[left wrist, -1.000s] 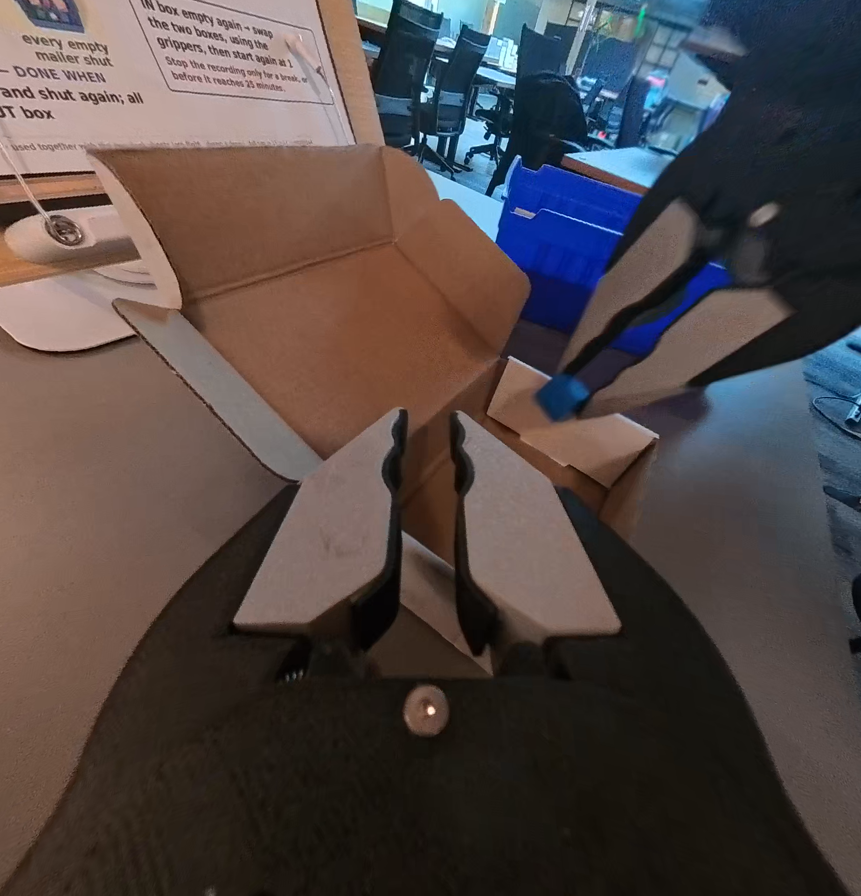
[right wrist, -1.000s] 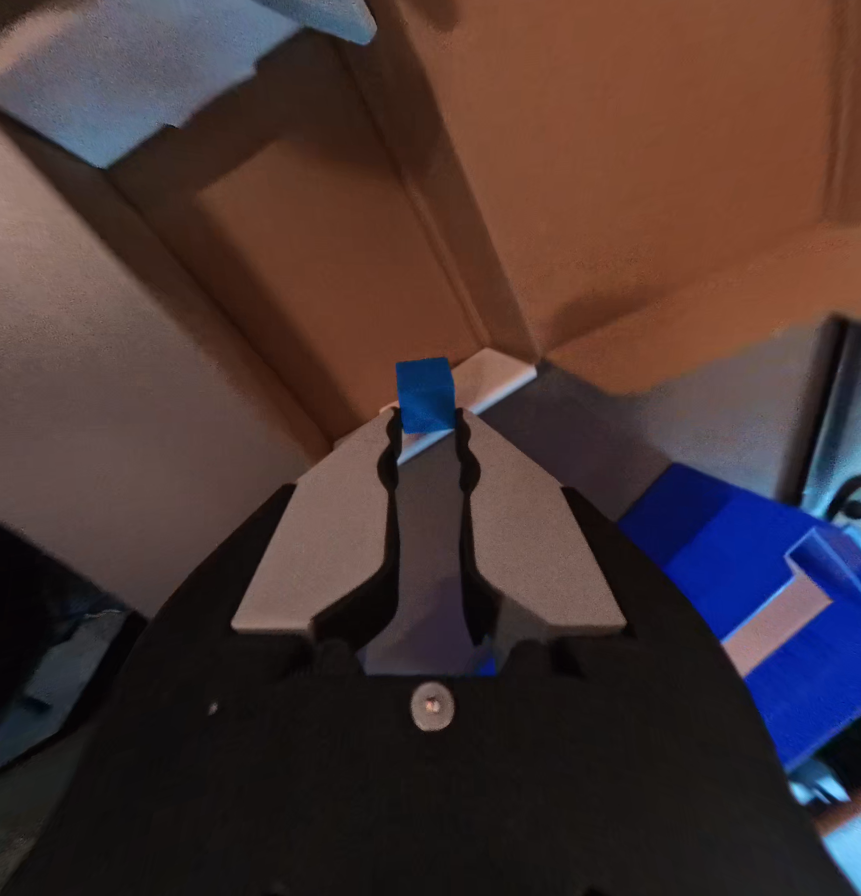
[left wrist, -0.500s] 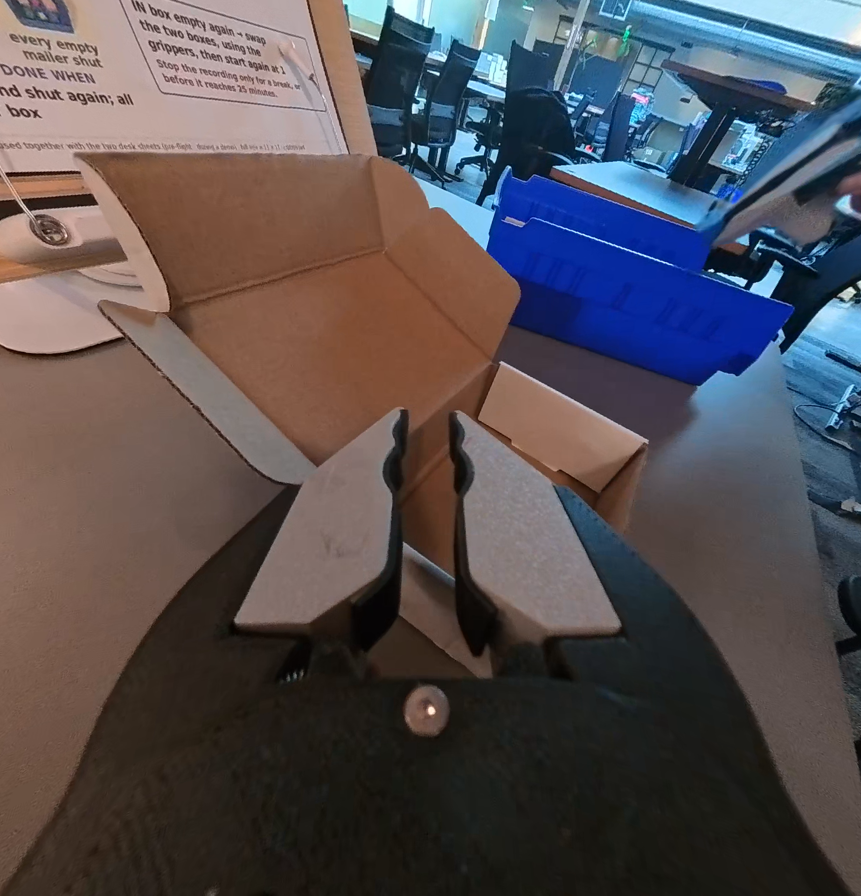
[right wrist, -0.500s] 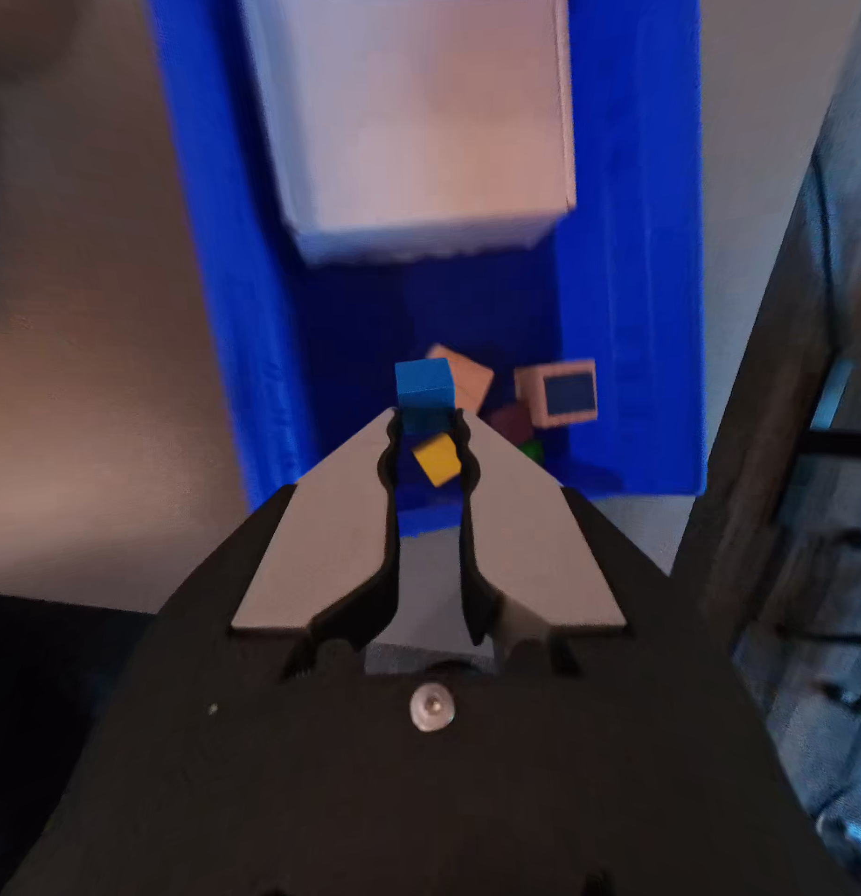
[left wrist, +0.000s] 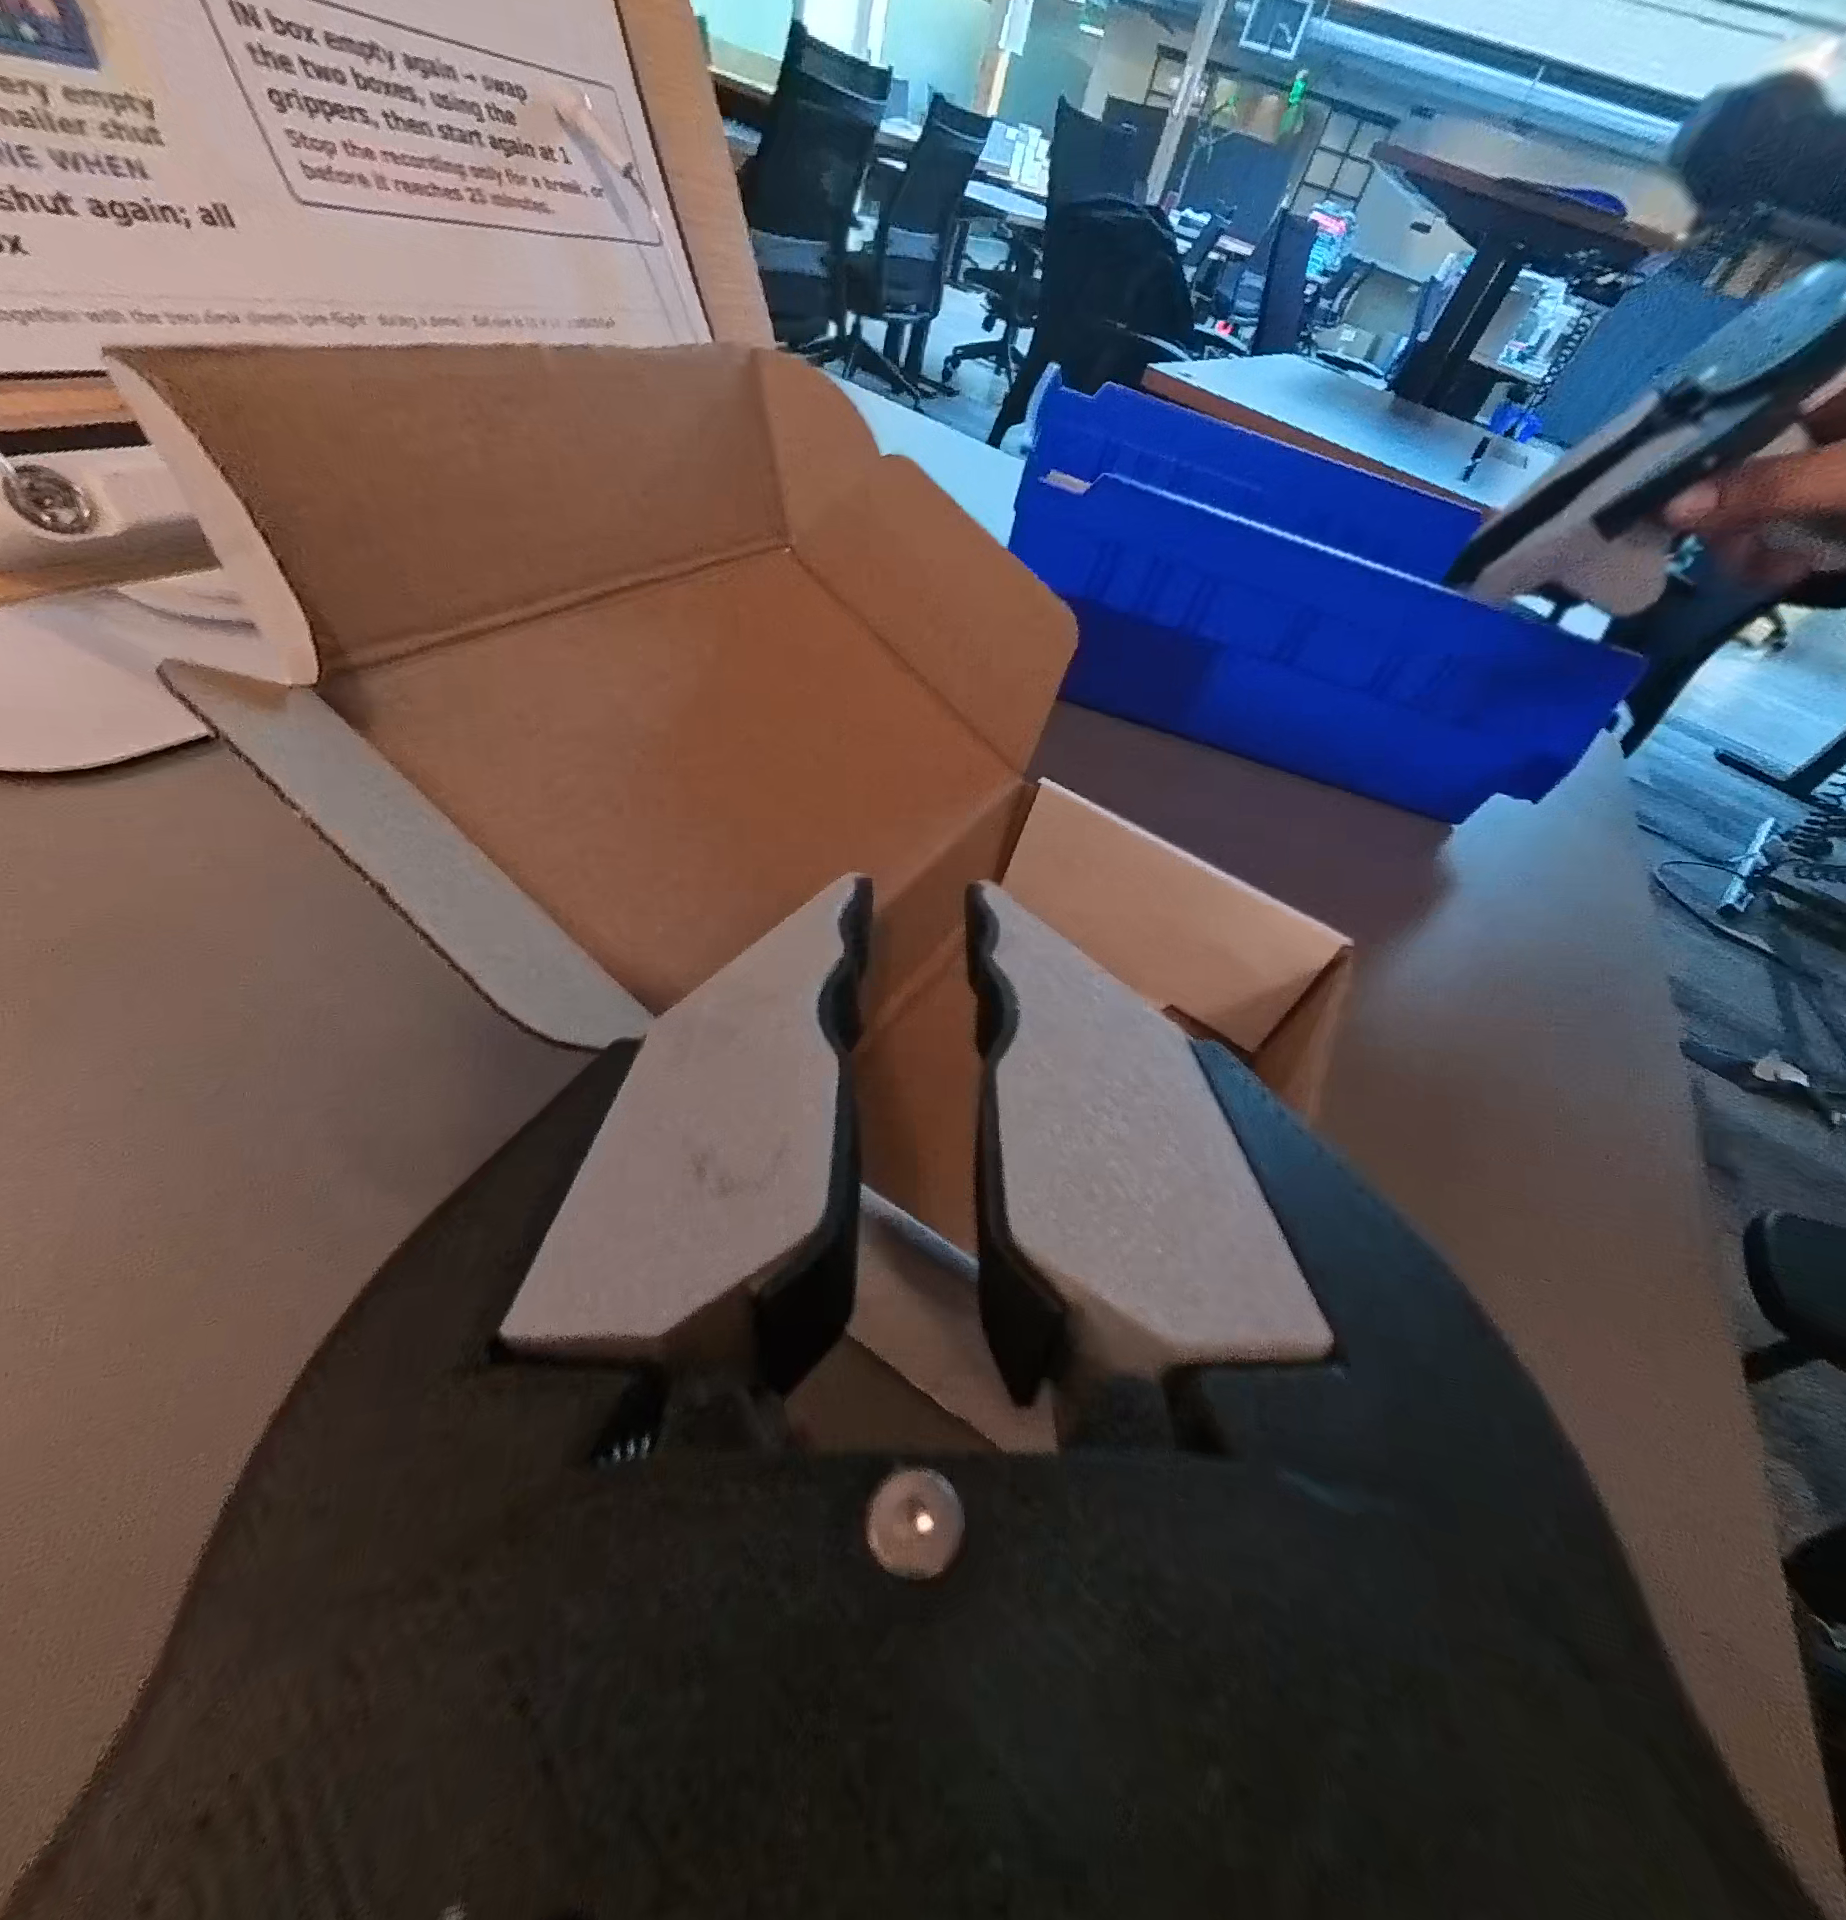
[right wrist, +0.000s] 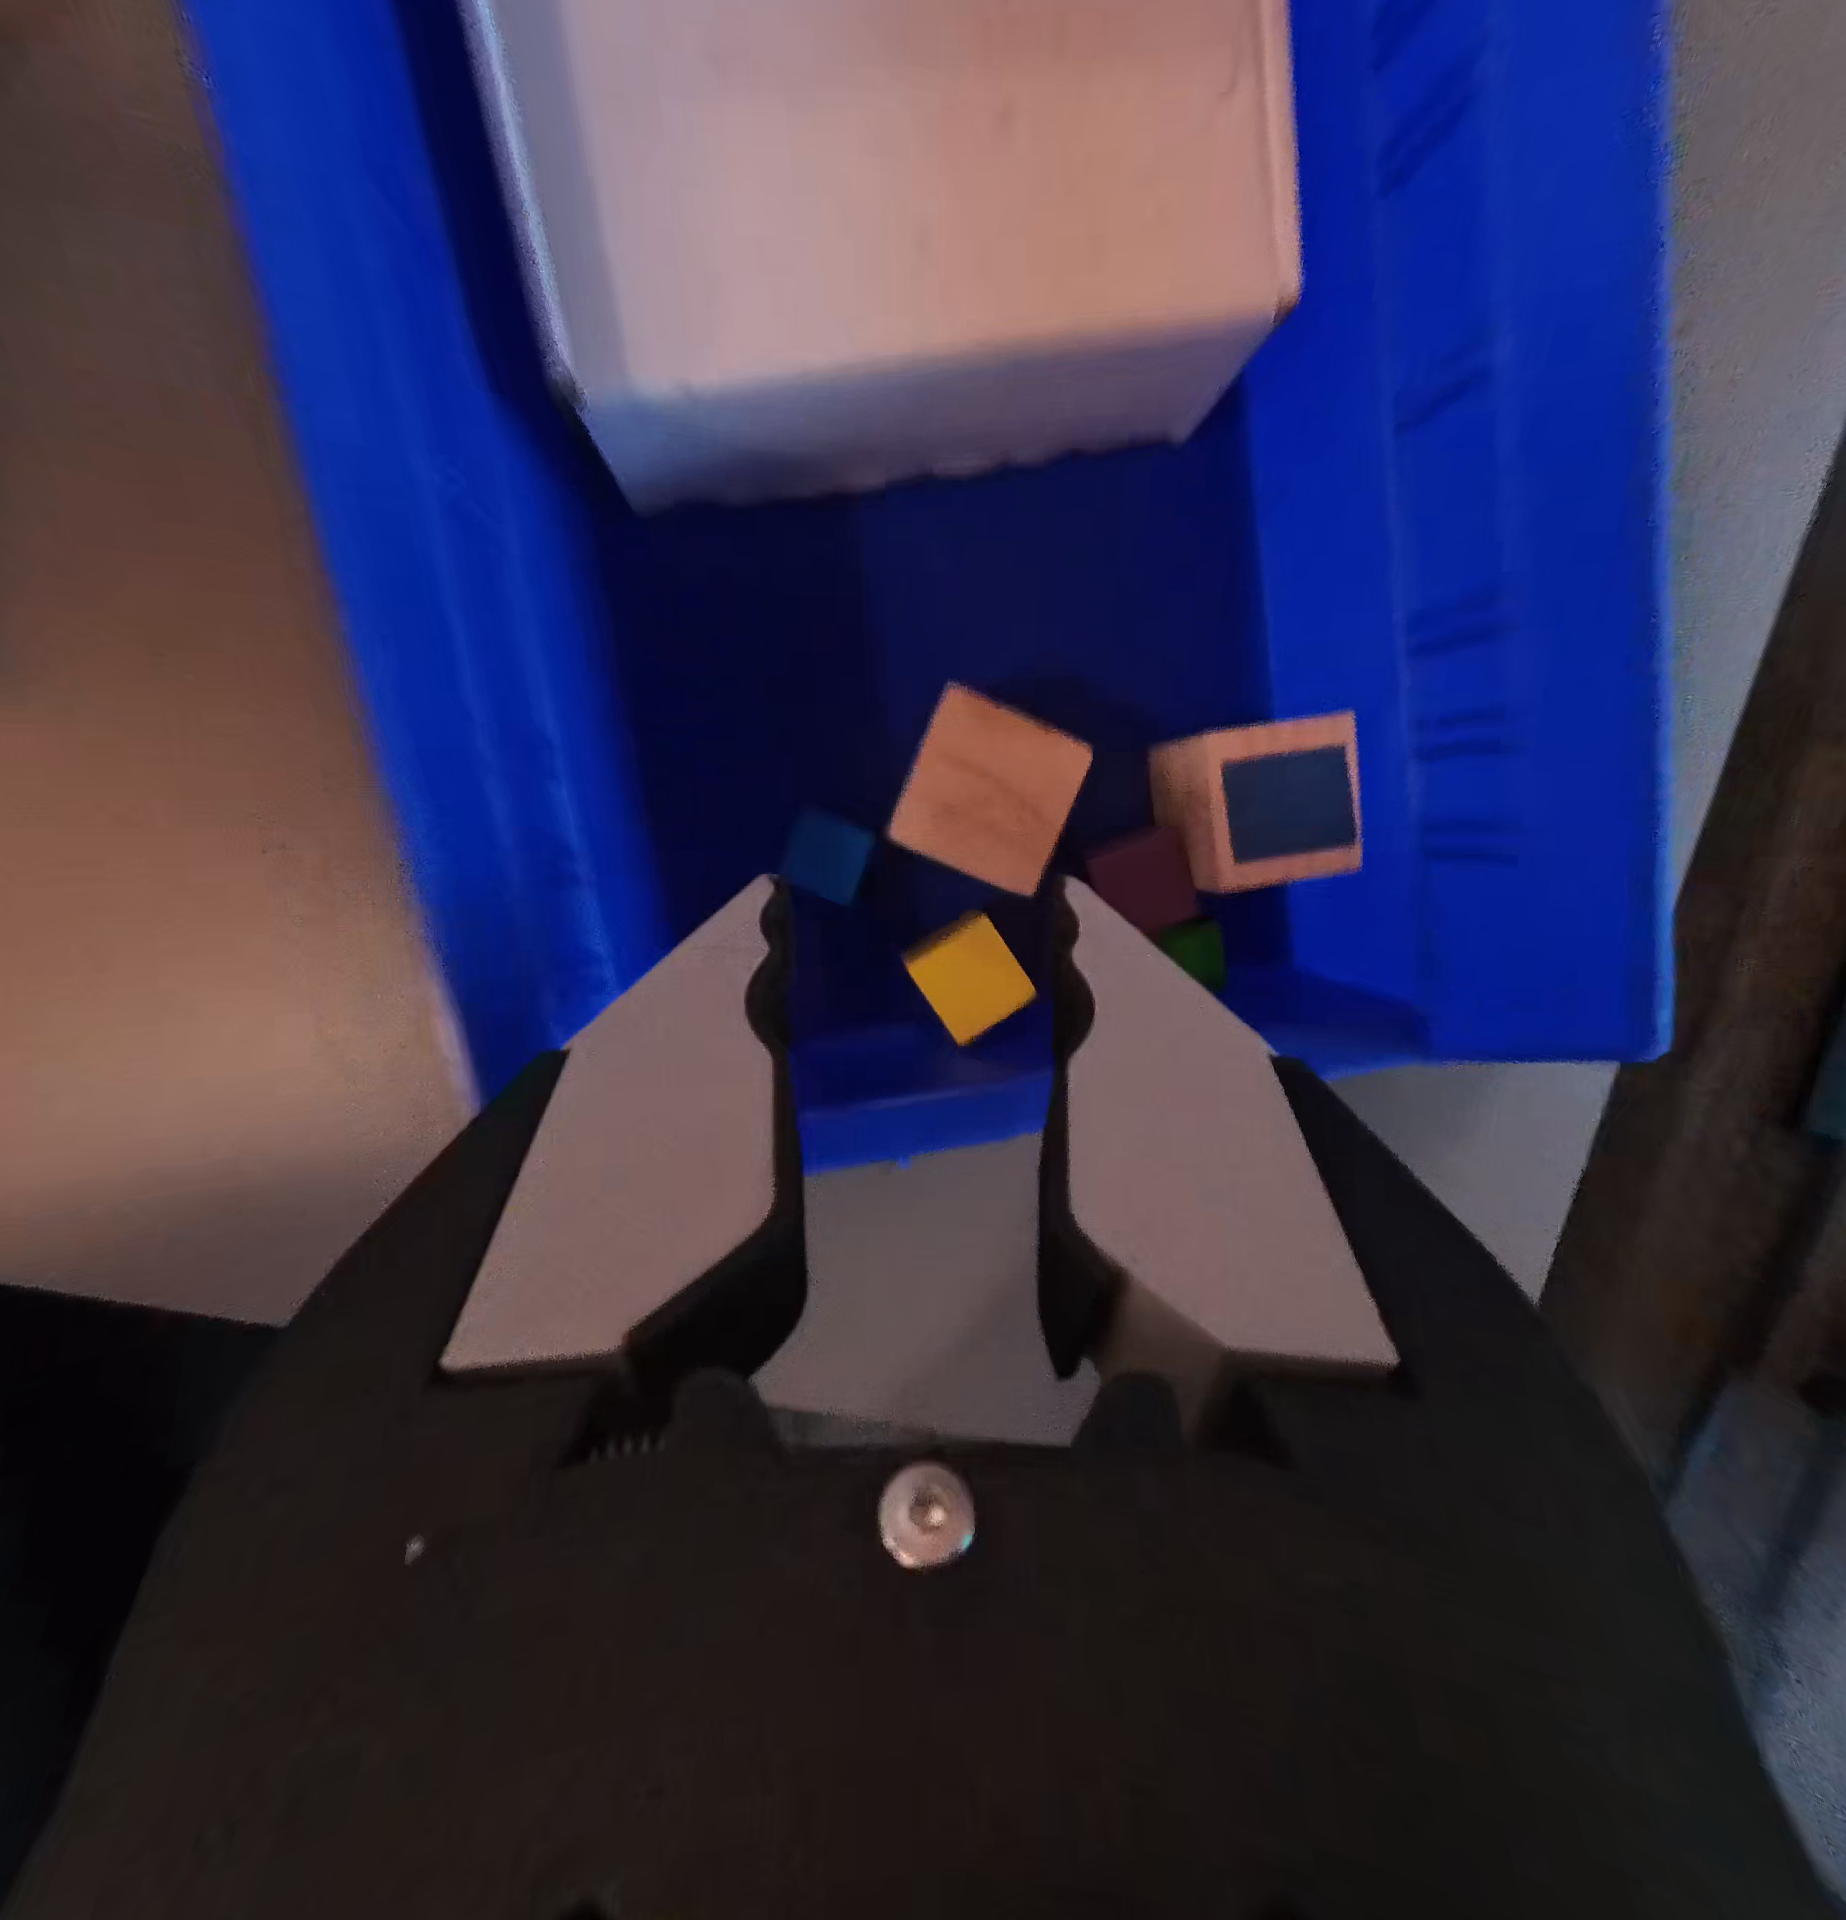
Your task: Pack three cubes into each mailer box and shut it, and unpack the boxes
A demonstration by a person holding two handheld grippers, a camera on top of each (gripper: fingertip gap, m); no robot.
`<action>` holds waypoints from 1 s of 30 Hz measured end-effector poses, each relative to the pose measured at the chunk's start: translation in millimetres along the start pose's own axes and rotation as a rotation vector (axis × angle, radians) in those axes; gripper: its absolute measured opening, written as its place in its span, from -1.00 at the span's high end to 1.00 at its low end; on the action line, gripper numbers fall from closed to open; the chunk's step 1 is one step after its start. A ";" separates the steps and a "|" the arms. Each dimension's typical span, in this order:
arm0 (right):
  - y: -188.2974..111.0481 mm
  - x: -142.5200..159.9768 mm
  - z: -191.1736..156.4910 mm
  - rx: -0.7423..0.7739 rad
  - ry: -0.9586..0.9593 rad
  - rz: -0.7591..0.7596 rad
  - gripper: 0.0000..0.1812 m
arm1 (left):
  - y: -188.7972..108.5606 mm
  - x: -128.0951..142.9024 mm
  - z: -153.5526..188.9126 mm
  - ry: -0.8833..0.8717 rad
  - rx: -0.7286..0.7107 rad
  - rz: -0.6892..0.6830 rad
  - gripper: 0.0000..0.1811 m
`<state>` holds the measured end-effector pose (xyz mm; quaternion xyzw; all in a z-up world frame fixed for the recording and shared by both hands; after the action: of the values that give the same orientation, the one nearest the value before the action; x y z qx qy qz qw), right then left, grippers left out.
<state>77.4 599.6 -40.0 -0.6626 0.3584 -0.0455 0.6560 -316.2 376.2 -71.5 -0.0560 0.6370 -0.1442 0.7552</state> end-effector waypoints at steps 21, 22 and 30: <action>119.5 -175.6 -187.8 -0.873 -0.052 0.583 0.42 | -30.7 -19.2 -71.5 -0.262 -0.198 0.124 0.84; 121.7 -176.6 -188.9 -0.907 -0.059 0.588 0.65 | -27.8 -17.2 -72.3 -0.255 -0.199 0.106 0.84; 125.7 -170.5 -189.3 -0.998 -0.141 0.620 0.81 | -9.0 -10.0 -51.8 -0.191 -0.056 0.051 1.00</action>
<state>-201.2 547.1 -57.8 -0.7570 0.4689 0.3664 0.2697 -369.6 375.7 -69.0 -0.0744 0.5670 -0.1011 0.8141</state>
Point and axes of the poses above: each gripper's, where its closed fingertips meet, y out along the fingers, x out of its underside, z = x × y across the jaws, the point moved 6 cm from there along -y, back along the fingers, and after that the axes turned 14 degrees about -x, right-handed, at the moved point
